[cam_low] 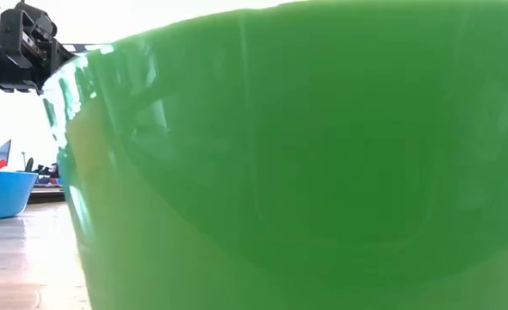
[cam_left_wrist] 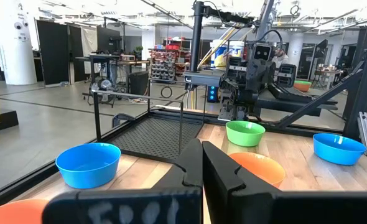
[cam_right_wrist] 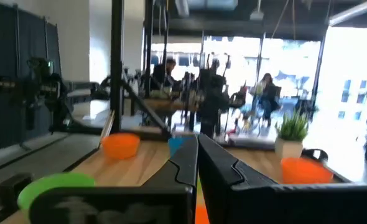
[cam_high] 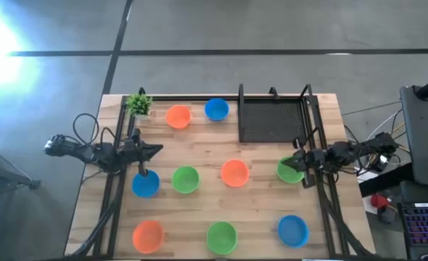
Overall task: Pick & Place Mini bowls
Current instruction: Put the top orange bowl on the shelf
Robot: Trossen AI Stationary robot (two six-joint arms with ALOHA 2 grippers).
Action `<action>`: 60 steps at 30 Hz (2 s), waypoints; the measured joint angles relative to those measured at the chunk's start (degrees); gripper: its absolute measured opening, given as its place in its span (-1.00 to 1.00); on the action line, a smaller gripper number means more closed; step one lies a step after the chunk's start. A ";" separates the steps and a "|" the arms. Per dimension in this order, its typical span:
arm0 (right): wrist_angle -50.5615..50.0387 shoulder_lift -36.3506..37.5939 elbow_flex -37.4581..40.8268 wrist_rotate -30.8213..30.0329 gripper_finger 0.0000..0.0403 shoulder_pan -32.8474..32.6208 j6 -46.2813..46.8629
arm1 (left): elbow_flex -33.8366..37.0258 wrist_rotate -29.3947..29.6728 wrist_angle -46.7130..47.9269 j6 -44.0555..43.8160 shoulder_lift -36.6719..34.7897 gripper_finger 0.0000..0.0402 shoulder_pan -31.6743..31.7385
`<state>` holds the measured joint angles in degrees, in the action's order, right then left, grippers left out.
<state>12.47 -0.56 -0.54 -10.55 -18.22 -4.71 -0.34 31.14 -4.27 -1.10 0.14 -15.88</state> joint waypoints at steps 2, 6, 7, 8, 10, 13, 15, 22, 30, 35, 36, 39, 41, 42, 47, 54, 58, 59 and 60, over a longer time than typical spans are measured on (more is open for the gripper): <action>3.54 0.02 -0.02 0.02 -0.96 0.00 -3.14 | 0.00 0.00 -0.02 0.00 0.00 -1.00 0.00; 9.47 0.01 -0.02 -0.08 -0.96 0.02 -4.78 | 0.00 0.00 -0.02 0.00 0.00 -1.00 0.00; 11.23 0.00 -0.02 -0.09 -0.96 0.02 -5.86 | 0.00 0.00 0.00 0.00 0.00 -1.00 0.02; 13.20 0.00 -0.02 -0.09 -0.96 0.02 -7.28 | 0.00 0.00 0.00 0.00 0.00 -1.00 0.01; 16.42 0.02 -0.04 -0.09 -0.96 0.02 -8.45 | 0.00 0.00 0.00 0.00 0.00 -1.00 0.00; 19.30 0.02 -0.04 -0.11 -0.96 0.02 -9.61 | 0.00 0.00 0.00 0.00 0.00 -1.00 0.02; 20.85 0.02 -0.04 -0.13 -0.96 0.02 -11.03 | 0.00 0.00 0.00 0.00 0.00 -1.00 0.00; 21.39 0.01 -0.04 -7.98 -0.96 0.02 -16.97 | 0.00 0.00 0.00 0.00 0.00 -1.00 0.00; 21.37 0.02 -0.04 -19.49 -0.96 0.04 -19.79 | 0.00 0.00 -0.02 0.00 0.00 -1.00 0.02; 21.44 0.02 -0.04 -19.65 -0.96 0.04 -19.81 | 0.00 0.00 -0.01 -0.01 0.00 -1.00 0.01; 21.42 0.02 -0.04 -19.65 -0.96 0.04 -19.81 | 0.00 0.00 0.00 0.00 0.00 -1.00 0.00; 21.50 0.02 -0.04 -19.65 -0.96 0.04 -19.74 | 0.00 0.00 0.00 0.00 0.00 -1.00 0.00; 21.31 0.02 -0.11 -19.65 -0.96 0.04 -19.66 | 0.00 0.00 -0.01 0.00 0.00 -1.00 0.00; 20.87 0.02 -0.33 -19.65 -0.96 0.04 -19.03 | 0.00 0.00 0.00 0.00 0.00 -1.00 0.00; 20.32 0.02 -1.62 -19.65 -0.96 0.04 -15.12 | 0.00 0.00 0.00 0.00 0.00 -1.00 0.02; 18.79 -0.04 -1.99 -22.78 -0.96 0.02 -14.94 | 0.00 0.00 -2.16 -0.09 0.00 -1.00 0.00; 17.72 -0.04 -1.99 -27.23 -0.96 0.02 -14.98 | 0.00 0.00 -2.34 -0.19 0.00 -1.00 0.02; 17.72 -0.04 -1.99 -27.93 -0.96 0.02 -14.98 | 0.00 0.00 -2.34 0.23 0.00 -1.00 0.00; 17.68 -0.04 -1.99 -28.57 -0.96 0.04 -14.87 | 0.00 0.00 -2.34 0.44 0.00 -1.00 0.01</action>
<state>30.16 -0.60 -2.52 -39.12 -18.18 -19.58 -0.34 31.14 -6.61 -0.66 0.14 -15.87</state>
